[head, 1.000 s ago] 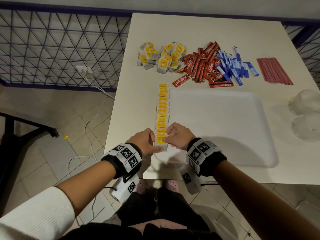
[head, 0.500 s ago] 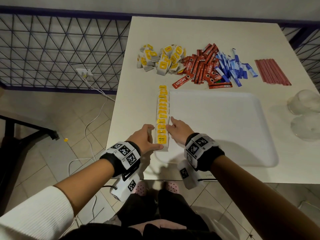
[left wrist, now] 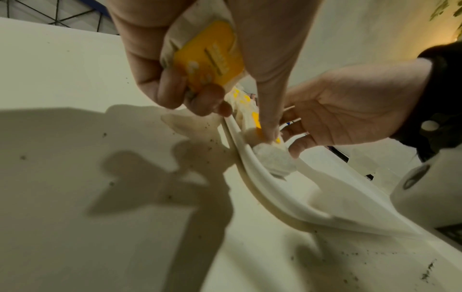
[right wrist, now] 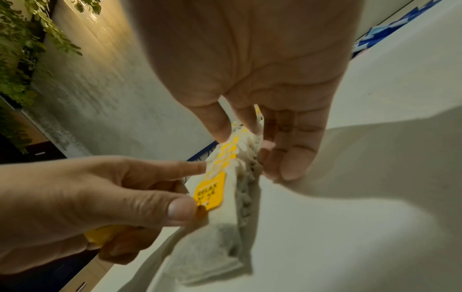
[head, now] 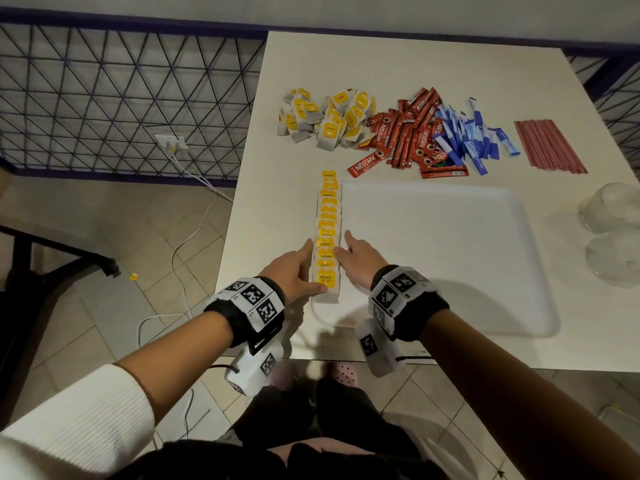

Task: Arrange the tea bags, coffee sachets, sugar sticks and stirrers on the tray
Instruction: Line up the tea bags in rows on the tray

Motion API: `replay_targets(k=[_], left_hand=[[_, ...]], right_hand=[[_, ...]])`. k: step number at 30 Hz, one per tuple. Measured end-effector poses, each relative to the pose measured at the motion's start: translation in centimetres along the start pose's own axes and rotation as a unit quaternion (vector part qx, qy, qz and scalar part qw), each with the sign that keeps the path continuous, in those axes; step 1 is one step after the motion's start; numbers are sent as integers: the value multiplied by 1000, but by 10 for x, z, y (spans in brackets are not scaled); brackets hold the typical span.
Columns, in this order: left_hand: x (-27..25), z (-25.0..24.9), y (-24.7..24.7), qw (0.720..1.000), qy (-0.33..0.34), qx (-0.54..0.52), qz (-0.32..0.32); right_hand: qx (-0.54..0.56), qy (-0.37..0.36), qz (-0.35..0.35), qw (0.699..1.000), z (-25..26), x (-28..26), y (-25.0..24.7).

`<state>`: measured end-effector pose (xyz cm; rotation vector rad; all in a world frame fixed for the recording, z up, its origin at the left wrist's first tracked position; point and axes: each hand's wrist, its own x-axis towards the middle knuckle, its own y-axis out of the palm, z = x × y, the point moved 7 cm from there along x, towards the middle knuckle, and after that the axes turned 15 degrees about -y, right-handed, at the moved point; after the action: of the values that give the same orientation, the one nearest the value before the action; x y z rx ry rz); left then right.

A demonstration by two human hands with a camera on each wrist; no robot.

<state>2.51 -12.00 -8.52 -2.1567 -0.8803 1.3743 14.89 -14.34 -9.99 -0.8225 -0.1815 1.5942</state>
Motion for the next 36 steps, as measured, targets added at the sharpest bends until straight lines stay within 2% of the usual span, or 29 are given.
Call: replay_targets(k=[4,6,8,11,12,20,23,25,28,30,32,34,36], left_hand=[[-5,5,-16,995,-41,-94,-14],[-4,4,-25,985,-66,-157,4],[-2,-1,-28,961,-79,-258,60],[-5,-9,-30,889,-90,-426,145],[-6,-11,-31,876,-88,-449,155],[-11,-14,-36,830,-61,-529,167],[-13,-15,-34,829,-38,-521,199],[-15,-17,-32,826,-28,-517,223],[-17,-18,-31,826,-30,-525,203],[-18,-17,-29,837,-29,-517,177],[-17,-15,-26,861,-22,-485,151],[-15,-12,-24,890,-11,-438,128],[-15,-11,-23,902,-6,-415,114]], right_hand=[[51,-43,-38,997,14,-15,-15],[98,-63,-27,993,25,-23,-16],[148,-70,1,987,35,-30,-15],[235,-65,19,970,51,-36,-14],[255,-62,19,965,55,-37,-14],[320,-61,9,946,62,-34,-21],[329,-89,7,940,65,-33,-27],[299,-106,16,948,65,-32,-29],[224,-116,3,968,60,-30,-32],[195,-123,-25,973,59,-28,-36],[189,-123,-47,973,57,-27,-39],[189,-118,-52,973,55,-27,-41],[191,-116,-50,973,53,-27,-41]])
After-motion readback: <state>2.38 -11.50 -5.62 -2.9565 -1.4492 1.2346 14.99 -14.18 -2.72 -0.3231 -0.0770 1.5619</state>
